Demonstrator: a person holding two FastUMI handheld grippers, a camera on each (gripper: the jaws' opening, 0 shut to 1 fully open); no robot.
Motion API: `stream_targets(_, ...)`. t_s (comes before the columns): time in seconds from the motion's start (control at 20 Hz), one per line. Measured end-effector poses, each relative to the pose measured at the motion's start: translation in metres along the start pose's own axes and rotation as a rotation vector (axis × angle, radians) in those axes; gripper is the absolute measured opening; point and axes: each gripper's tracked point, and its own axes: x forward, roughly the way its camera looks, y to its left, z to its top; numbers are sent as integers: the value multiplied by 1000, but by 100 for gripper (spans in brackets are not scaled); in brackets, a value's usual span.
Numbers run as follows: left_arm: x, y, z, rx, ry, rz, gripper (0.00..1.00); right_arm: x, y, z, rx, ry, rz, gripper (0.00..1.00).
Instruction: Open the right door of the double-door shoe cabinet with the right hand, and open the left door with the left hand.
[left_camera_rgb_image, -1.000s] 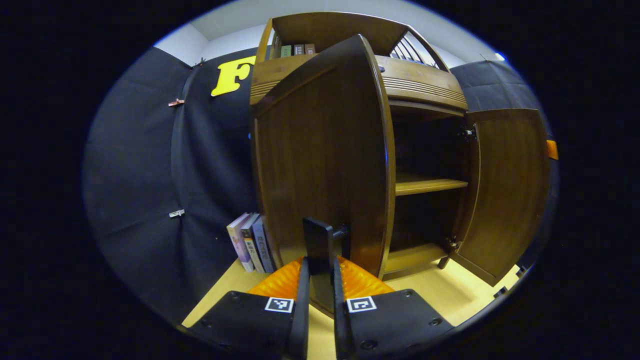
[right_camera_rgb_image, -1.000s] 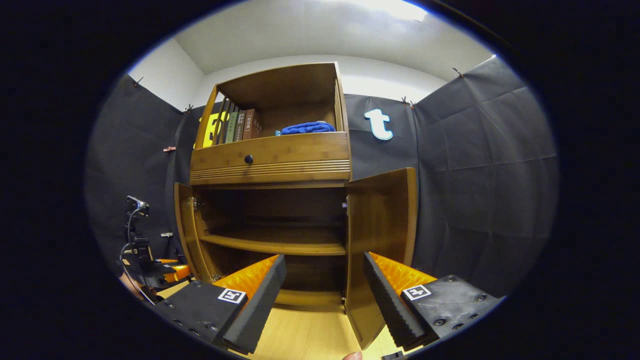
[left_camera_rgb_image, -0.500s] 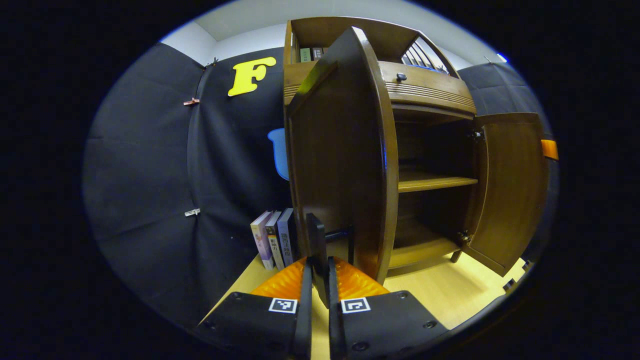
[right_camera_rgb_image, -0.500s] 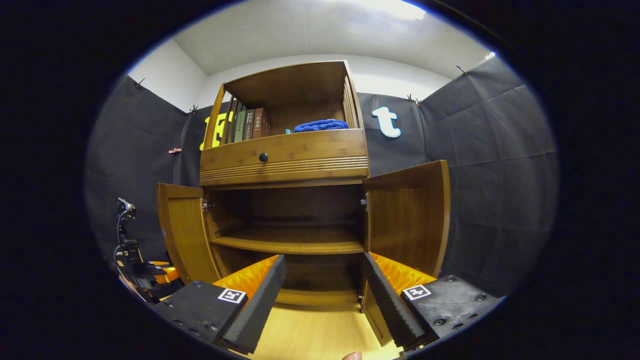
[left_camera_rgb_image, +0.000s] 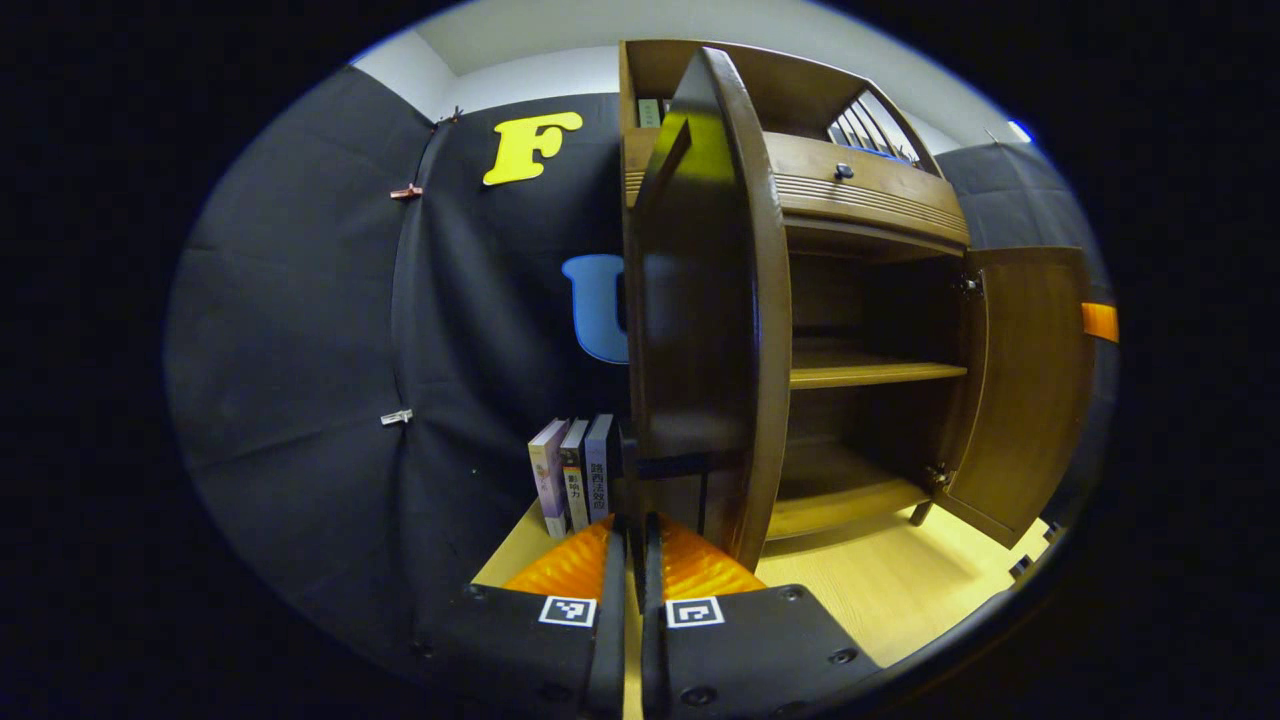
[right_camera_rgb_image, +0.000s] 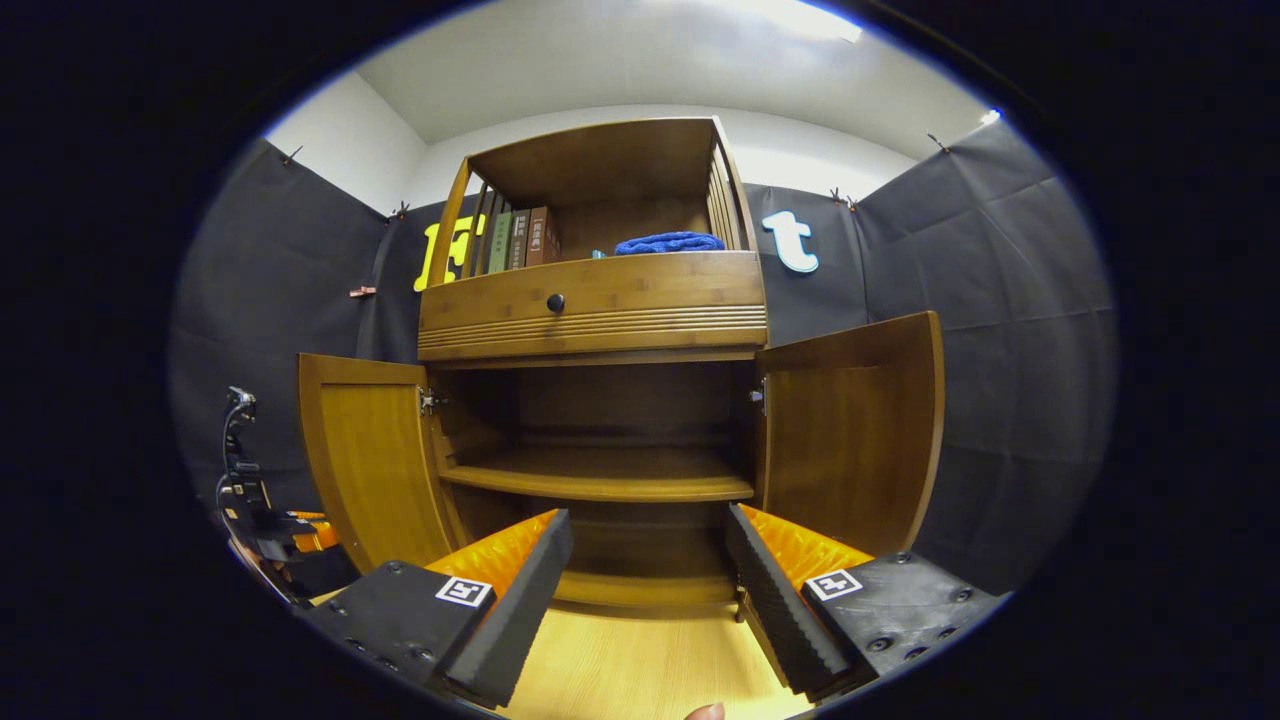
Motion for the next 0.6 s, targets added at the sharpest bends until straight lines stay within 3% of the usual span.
stream_targets(0.6, -2, 27, -1, -13, -8, 3, 17, 4, 6, -10, 4, 20, -8, 98)
